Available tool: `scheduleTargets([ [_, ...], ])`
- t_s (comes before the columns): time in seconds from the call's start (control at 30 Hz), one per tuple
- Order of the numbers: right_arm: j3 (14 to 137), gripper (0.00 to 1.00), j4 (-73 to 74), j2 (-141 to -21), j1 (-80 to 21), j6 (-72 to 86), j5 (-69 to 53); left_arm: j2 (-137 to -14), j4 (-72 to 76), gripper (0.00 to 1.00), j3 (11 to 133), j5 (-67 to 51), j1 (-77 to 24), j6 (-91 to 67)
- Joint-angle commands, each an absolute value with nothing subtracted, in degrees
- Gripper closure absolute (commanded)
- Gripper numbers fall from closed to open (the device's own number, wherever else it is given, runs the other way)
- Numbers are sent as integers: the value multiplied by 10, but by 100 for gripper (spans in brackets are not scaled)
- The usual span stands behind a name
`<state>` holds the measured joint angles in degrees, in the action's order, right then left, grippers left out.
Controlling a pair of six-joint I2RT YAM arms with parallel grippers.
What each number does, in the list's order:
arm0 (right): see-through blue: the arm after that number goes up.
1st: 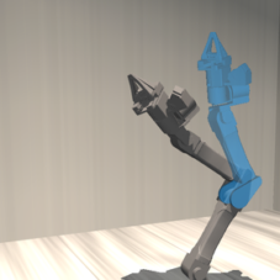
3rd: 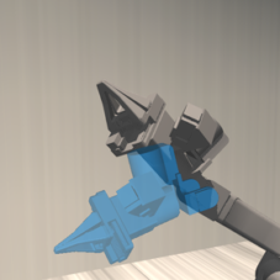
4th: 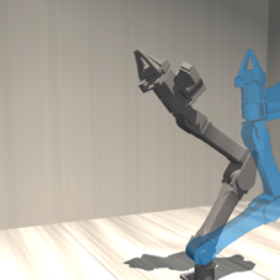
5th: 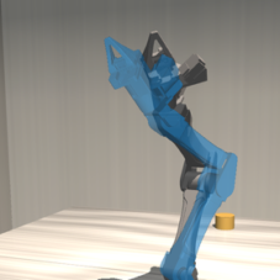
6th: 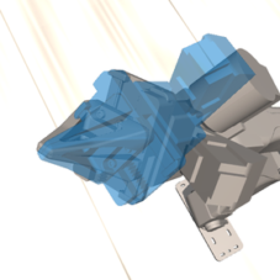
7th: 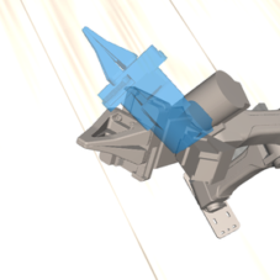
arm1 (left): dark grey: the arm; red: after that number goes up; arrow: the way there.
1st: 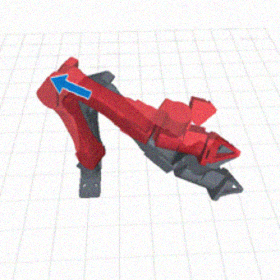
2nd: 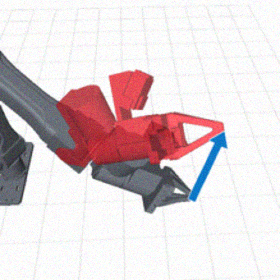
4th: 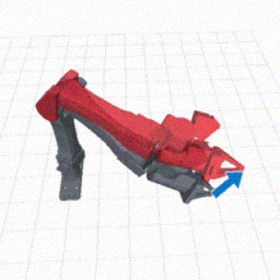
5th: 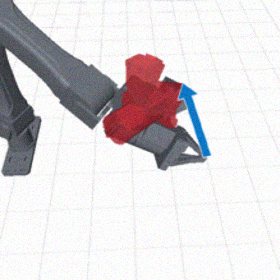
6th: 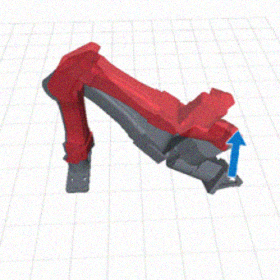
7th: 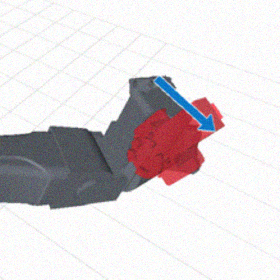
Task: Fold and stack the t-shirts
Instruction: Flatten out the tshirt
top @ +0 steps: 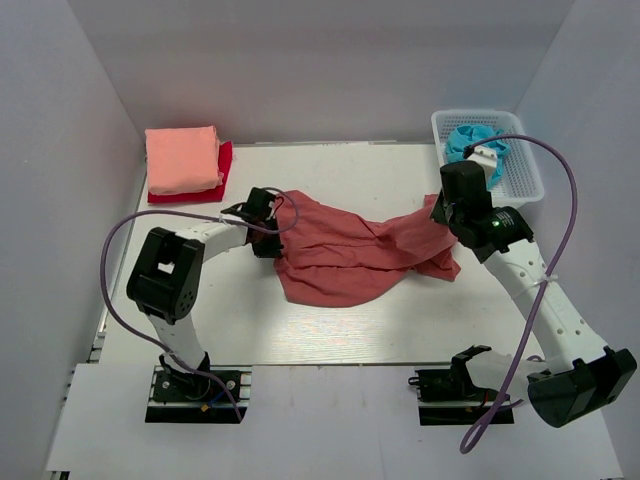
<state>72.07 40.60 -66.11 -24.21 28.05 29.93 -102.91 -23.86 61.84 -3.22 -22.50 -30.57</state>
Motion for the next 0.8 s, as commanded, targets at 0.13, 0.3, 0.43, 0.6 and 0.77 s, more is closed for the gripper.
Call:
scheduleTargets([
  [0.13, 717, 100, 405, -642, -237, 279, 323, -1048, -327, 100, 644, 91, -246, -326],
  [0.3, 721, 100, 400, -637, -236, 275, 330, -1004, -386, 100, 720, 138, -246, -326],
  [0.43, 740, 100, 395, -637, -236, 265, 349, -952, -423, 100, 782, 149, -246, -313],
  [0.6, 784, 100, 402, -645, -233, 254, 417, -864, -441, 100, 841, 164, -246, -290],
  [0.77, 848, 100, 397, -638, -228, 220, 491, -762, -441, 100, 909, 219, -234, -282],
])
